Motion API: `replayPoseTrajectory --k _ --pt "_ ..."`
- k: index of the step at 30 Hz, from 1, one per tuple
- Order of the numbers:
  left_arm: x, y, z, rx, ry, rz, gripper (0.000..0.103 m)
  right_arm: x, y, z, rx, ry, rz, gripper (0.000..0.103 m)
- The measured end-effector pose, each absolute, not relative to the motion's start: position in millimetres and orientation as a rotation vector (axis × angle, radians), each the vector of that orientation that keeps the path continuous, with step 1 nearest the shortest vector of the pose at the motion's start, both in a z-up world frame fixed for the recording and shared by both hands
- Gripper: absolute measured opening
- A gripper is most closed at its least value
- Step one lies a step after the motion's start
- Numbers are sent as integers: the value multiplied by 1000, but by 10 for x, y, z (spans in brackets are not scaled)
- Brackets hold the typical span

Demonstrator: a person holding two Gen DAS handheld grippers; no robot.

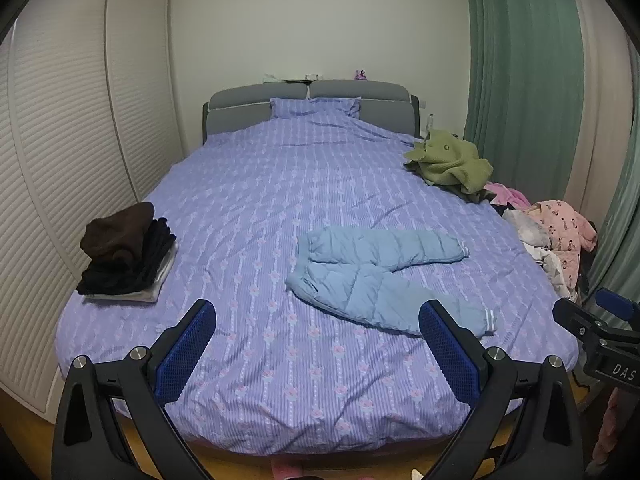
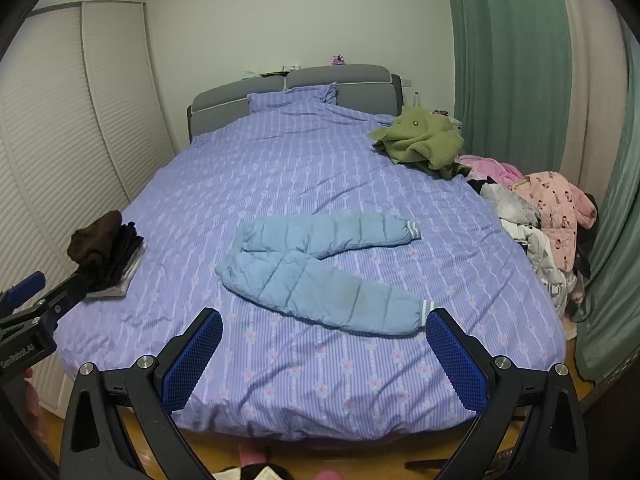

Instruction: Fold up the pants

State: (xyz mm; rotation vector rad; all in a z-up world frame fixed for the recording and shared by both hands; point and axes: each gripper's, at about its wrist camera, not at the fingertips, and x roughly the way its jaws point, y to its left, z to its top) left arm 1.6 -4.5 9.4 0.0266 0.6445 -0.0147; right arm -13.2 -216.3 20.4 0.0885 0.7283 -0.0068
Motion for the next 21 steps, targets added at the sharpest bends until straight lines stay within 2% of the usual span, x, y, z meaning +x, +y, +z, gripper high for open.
replayPoseTrajectory --k 21 --pt "21 -78 130 56 612 -19 103 -128 -2173 223 90 728 -7 103"
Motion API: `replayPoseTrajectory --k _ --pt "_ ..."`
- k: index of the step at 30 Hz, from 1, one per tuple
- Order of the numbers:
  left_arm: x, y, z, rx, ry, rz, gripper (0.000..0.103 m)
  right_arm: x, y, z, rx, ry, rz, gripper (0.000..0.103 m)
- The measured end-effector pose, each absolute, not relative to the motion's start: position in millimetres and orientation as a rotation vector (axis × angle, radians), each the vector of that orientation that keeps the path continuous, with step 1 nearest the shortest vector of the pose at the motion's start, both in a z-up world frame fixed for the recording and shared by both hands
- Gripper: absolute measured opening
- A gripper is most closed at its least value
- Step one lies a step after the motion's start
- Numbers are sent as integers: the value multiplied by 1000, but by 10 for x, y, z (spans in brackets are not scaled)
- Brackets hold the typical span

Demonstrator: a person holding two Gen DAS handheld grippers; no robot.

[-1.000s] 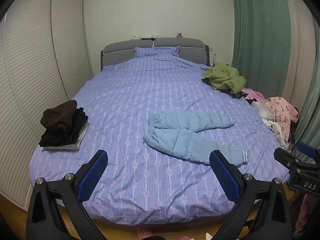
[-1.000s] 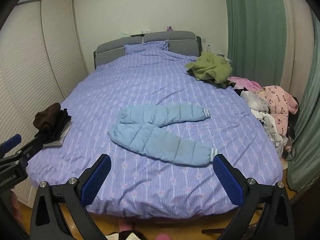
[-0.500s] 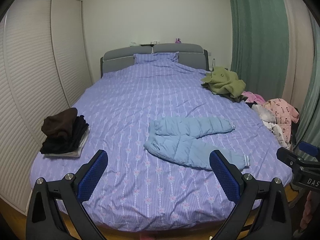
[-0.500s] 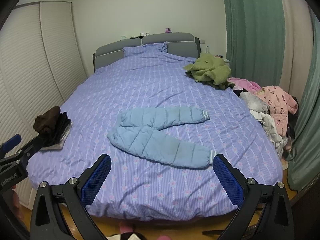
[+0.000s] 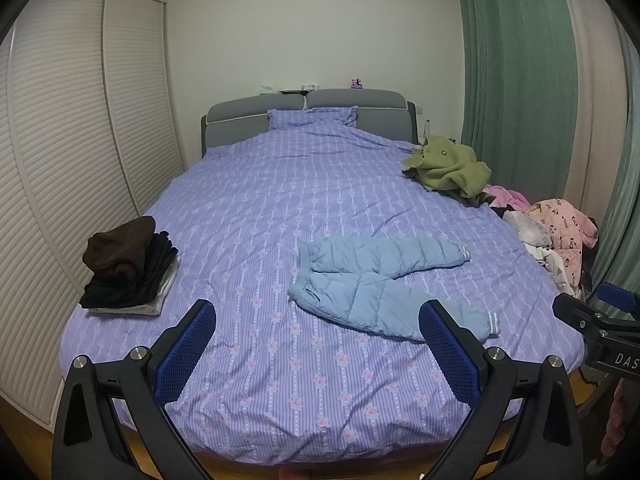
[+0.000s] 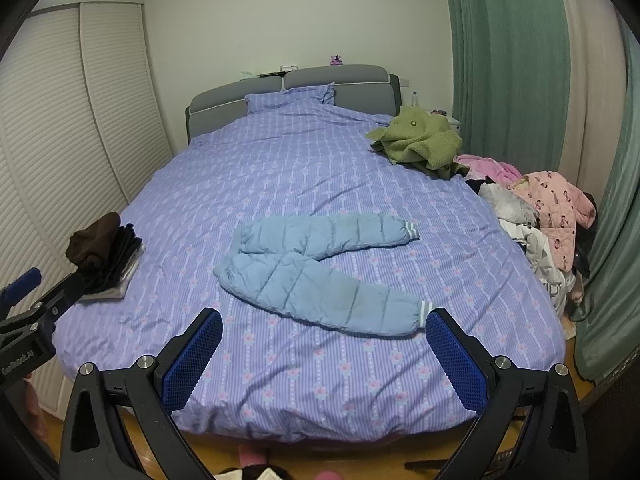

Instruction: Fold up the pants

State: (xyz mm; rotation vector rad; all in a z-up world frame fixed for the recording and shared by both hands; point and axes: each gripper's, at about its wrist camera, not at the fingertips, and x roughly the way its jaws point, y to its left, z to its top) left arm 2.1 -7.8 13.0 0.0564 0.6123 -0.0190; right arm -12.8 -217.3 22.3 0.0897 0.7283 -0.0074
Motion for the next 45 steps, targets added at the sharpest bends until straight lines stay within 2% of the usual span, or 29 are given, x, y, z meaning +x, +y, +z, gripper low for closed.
replayPoseTrajectory --k 45 --pt "63 -82 101 49 621 -19 103 -152 -2185 166 88 748 -16 103"
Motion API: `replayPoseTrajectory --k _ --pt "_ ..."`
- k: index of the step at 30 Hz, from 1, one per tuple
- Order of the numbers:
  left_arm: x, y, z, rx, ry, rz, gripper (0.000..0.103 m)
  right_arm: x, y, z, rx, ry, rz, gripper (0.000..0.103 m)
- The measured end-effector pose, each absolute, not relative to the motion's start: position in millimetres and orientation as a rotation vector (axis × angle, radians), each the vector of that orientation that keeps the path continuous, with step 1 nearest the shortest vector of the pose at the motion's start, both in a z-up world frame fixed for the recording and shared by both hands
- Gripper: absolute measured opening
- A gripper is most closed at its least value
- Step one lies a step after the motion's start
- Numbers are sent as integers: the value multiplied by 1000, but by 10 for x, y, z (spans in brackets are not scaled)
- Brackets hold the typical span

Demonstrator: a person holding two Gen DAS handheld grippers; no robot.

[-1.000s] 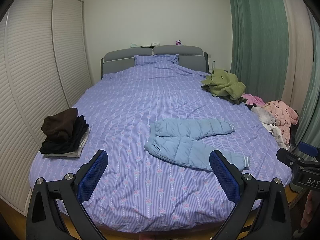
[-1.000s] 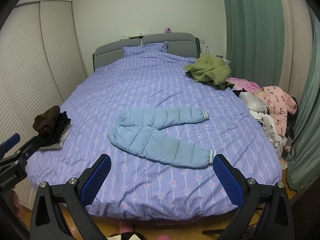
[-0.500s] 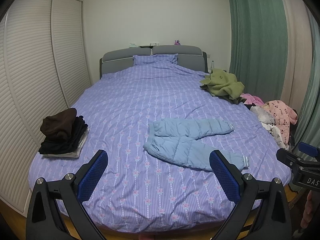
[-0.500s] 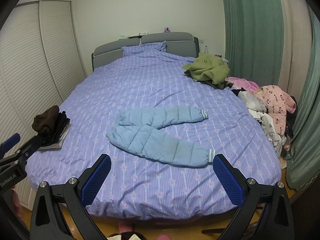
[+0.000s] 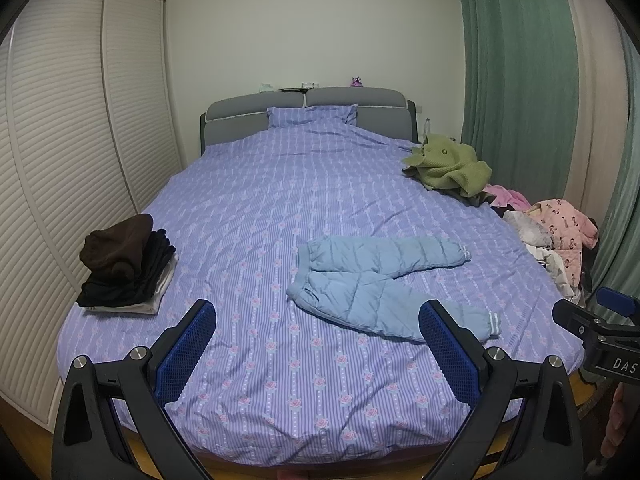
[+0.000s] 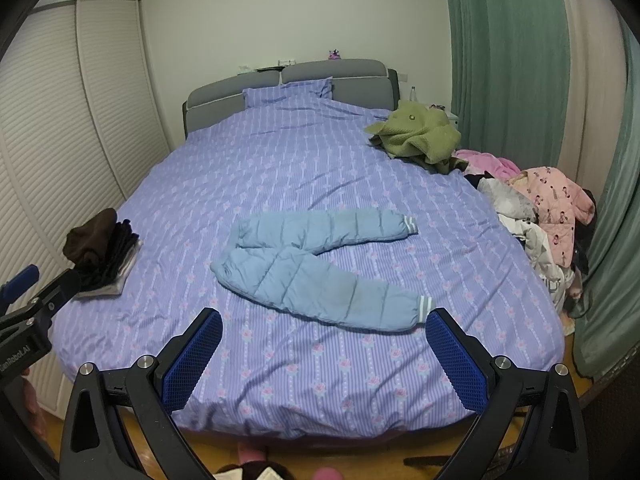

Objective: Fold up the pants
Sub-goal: 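Lower both tools to the pants and grasp the waistband and a cuff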

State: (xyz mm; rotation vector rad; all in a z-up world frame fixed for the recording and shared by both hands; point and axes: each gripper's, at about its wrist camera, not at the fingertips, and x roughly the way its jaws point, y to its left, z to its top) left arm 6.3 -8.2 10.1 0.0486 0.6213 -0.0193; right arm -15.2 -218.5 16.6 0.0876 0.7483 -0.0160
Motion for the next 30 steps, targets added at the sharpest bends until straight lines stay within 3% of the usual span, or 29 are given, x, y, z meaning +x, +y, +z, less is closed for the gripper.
replayPoseTrajectory --k 16,30 --pt "646 85 -426 69 750 0 103 411 -2291 -433 201 920 -72 103" --pt "2278 214 -1430 40 1007 -156 103 1420 -2240 -1489 342 1084 -283 103"
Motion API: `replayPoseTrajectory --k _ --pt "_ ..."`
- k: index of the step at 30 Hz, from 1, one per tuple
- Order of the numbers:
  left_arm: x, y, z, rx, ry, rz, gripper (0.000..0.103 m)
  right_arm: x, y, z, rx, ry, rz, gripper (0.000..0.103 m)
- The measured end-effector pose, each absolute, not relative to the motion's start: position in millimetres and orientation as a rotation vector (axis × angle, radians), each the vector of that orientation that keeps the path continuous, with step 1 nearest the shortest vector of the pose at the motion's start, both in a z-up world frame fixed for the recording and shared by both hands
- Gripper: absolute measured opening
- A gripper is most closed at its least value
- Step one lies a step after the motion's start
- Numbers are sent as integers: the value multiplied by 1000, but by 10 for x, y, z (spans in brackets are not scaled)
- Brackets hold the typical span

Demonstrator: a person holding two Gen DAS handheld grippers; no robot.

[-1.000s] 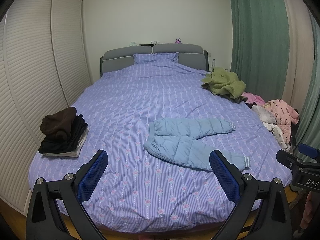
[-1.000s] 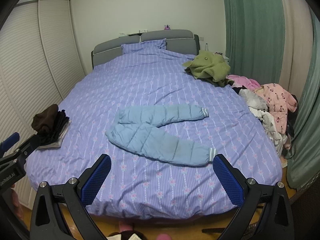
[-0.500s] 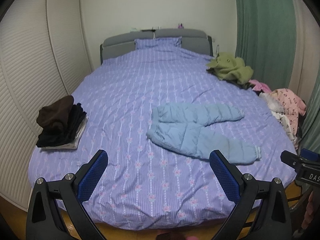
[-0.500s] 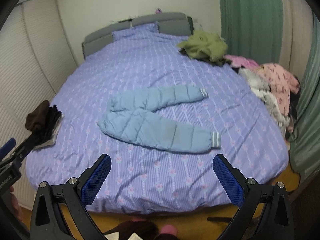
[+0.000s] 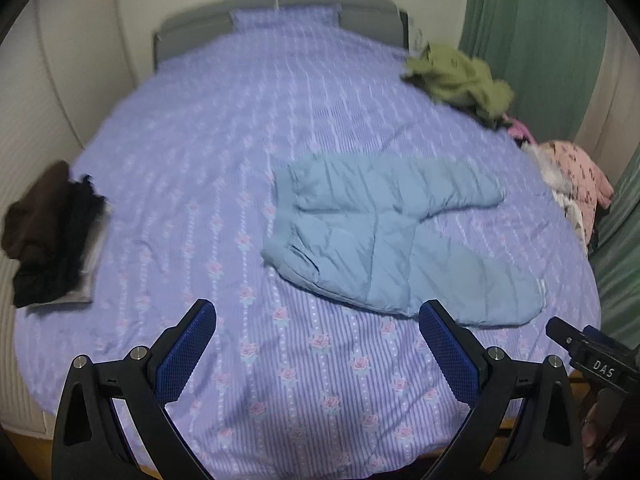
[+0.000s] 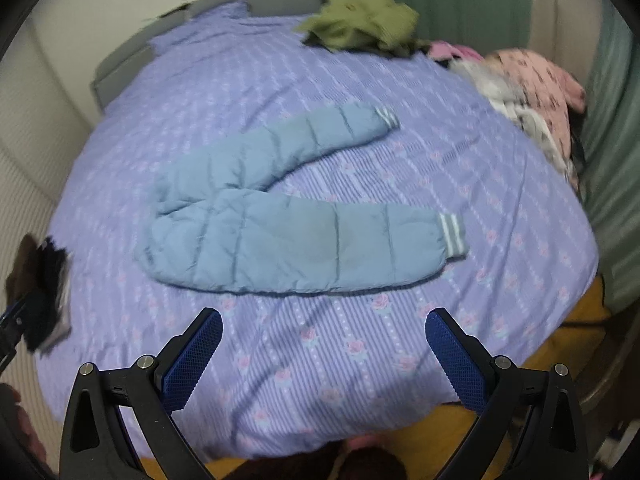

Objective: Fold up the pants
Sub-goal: 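Lower both tools to the pants and grasp the waistband and a cuff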

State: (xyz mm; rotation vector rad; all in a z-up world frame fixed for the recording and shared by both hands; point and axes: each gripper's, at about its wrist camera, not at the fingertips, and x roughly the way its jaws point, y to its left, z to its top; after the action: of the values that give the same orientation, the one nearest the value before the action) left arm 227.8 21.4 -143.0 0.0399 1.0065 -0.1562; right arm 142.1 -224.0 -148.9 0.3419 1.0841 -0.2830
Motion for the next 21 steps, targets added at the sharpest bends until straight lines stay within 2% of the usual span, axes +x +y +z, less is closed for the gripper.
replayPoseTrajectory --k 9,16,21 --pt "2916 196 -2264 -128 1219 -162 102 1752 -2598 -2184 502 1219 -393 103" --pt "3257 4 -2862 -123 1331 -120 95 2057 -2804 -2691 520 1313 -407 102" --pt "3397 30 -3178 -232 1411 -74 90 2177 -3058 -3048 627 1404 -422 91"
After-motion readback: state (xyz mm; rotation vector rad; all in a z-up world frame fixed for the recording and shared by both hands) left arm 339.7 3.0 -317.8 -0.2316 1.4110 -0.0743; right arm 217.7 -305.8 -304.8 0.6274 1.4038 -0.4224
